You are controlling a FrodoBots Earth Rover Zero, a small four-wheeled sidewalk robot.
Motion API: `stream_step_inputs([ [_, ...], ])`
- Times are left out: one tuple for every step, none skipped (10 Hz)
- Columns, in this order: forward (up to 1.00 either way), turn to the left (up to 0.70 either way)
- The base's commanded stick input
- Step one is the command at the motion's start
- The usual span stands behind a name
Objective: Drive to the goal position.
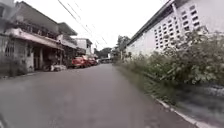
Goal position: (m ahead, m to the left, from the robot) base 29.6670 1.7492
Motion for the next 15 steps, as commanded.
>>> stream_step_inputs([
  [0.70, 0.00],
  [0.70, 0.00],
  [0.70, 0.00],
  [0.70, 0.00],
  [0.70, 0.00],
  [0.70, 0.00],
  [0.70, 0.00],
  [0.70, 0.00],
  [0.70, 0.00],
  [0.70, 0.00],
  [0.70, 0.19],
  [0.70, 0.18],
  [0.70, 0.00],
  [0.70, 0.00],
  [0.70, 0.00],
])
